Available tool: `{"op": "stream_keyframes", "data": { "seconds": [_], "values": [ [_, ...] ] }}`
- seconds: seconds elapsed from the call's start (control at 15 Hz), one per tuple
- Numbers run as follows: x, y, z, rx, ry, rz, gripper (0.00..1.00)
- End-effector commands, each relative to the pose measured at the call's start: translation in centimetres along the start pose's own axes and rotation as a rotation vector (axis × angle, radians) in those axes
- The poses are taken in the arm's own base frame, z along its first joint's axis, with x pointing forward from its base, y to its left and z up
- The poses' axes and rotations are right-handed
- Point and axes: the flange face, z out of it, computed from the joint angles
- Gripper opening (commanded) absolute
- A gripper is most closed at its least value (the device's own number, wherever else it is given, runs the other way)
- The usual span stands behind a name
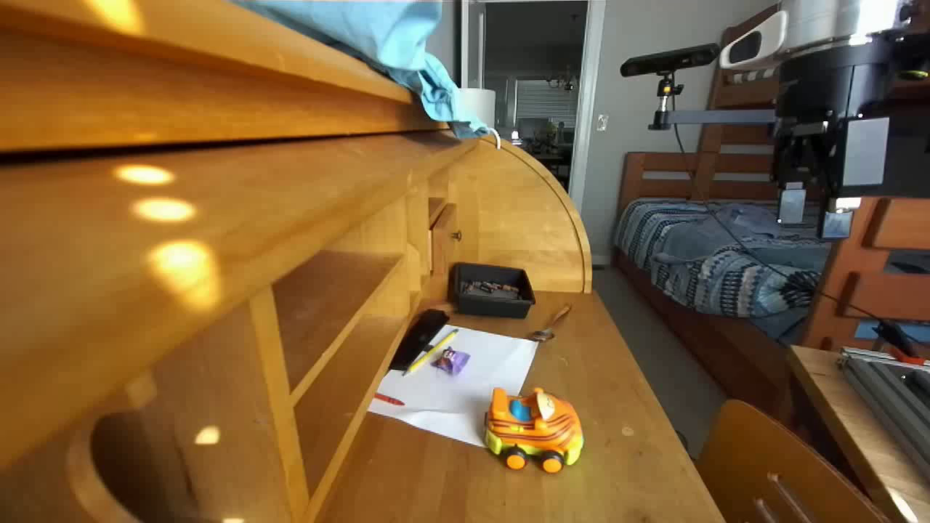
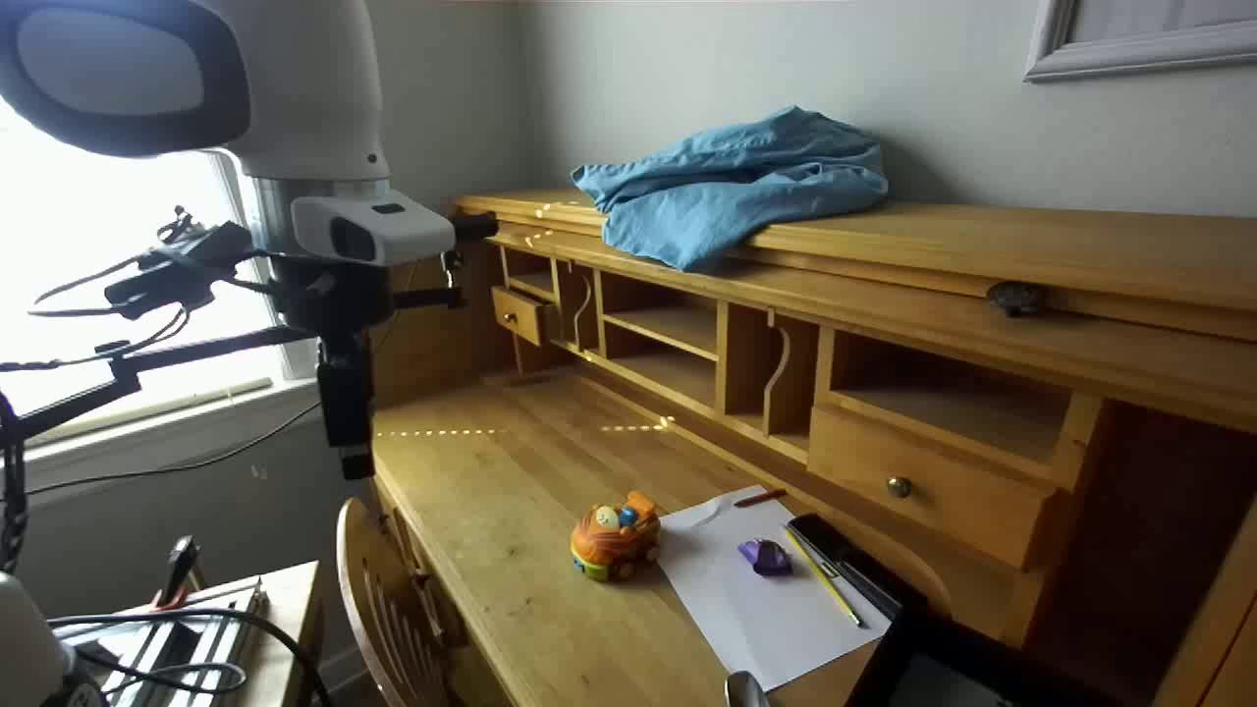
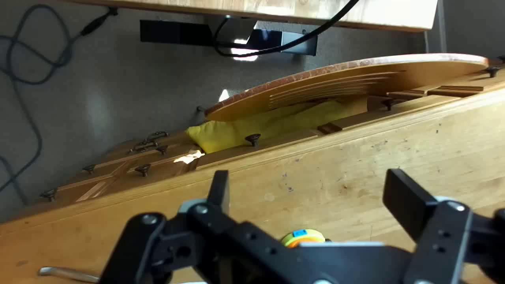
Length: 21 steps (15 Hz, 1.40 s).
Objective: Move the toy car on the desk
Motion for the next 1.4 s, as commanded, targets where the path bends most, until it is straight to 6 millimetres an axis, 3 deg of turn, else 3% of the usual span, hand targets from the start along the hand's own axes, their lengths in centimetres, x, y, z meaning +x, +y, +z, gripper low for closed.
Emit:
{"op": "stream_keyframes", "data": {
  "seconds": [0.0, 0.4, 0.53, 0.8, 1.33],
  "values": [
    [0.0, 0.0, 0.0, 0.0, -0.001, 0.0, 1.0],
    [0.0, 0.0, 0.0, 0.0, -0.001, 0.0, 1.0],
    [1.1, 1.4, 0.1, -0.004, 0.029, 0.085, 1.0],
    [4.8, 2.6, 0.9, 0.007, 0.182, 0.048, 1.0],
    [11.4, 0.6, 6.4, -0.008, 0.239, -0.283, 1.0]
  ]
}}
